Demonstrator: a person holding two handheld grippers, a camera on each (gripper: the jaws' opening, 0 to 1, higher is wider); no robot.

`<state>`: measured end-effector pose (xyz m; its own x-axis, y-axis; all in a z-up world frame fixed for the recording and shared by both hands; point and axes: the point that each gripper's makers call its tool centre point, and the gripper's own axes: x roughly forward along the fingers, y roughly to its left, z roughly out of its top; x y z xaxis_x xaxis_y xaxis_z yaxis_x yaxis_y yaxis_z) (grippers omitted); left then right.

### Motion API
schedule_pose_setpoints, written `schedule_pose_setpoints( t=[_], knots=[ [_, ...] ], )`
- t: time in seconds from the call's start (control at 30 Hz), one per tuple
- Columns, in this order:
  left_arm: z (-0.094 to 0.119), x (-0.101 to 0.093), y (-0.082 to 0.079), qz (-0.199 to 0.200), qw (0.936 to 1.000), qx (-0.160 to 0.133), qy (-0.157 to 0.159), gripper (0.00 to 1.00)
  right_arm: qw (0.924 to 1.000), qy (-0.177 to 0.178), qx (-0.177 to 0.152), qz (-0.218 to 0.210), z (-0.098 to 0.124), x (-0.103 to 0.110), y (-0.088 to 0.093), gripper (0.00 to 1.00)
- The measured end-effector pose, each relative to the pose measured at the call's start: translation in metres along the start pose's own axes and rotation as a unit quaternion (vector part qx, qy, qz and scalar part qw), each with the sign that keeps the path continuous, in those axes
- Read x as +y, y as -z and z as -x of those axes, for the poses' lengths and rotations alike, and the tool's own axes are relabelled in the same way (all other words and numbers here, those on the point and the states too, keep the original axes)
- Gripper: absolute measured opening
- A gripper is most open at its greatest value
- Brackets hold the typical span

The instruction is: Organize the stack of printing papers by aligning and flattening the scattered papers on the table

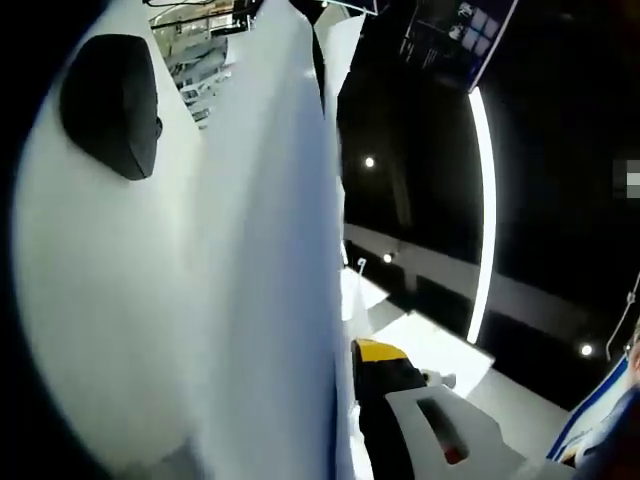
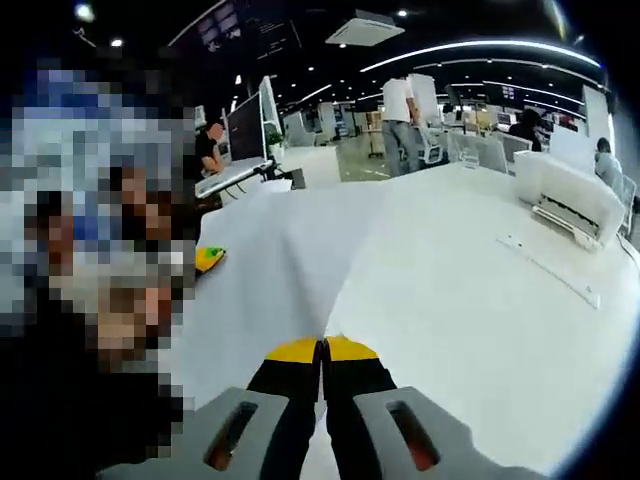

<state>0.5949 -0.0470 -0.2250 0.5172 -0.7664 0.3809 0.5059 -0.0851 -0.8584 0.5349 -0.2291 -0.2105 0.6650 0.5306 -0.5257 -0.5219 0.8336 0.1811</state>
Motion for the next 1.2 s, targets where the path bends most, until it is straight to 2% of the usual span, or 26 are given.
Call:
schedule_pose_setpoints(
  t=[0.2,0.33,0.4,0.57,0.7,0.93,1.2],
  knots=[
    [-0.001,0.0,0.0,-0.005,1.0,0.004,0.003,0.19,0.9999,0.015,-0.002,-0.001,-0.009,-0.005,-0.014,0.0],
    [-0.001,-0.001,0.001,-0.008,0.9999,0.006,0.004,0.2,0.9998,0.019,-0.007,0.003,-0.018,0.004,-0.021,0.0],
    [-0.001,0.0,0.001,-0.009,0.9999,0.006,0.004,0.21,0.9998,0.018,-0.007,-0.001,-0.023,0.001,-0.026,0.0],
    [-0.001,0.0,0.001,-0.011,0.9999,0.008,0.006,0.23,0.9998,0.019,-0.009,-0.001,-0.033,0.002,-0.028,0.0],
    [-0.001,0.0,0.001,-0.011,0.9999,0.008,0.006,0.23,0.9997,0.018,-0.007,-0.014,-0.04,-0.006,-0.031,0.0],
    [0.0,-0.001,0.001,-0.01,0.9999,0.007,0.009,0.23,0.9978,-0.002,-0.025,-0.061,-0.051,0.014,-0.034,0.0],
    [-0.001,-0.001,0.001,-0.006,0.9999,0.005,0.009,0.23,0.9981,-0.008,-0.021,-0.056,-0.07,0.019,-0.04,0.0]
  ],
)
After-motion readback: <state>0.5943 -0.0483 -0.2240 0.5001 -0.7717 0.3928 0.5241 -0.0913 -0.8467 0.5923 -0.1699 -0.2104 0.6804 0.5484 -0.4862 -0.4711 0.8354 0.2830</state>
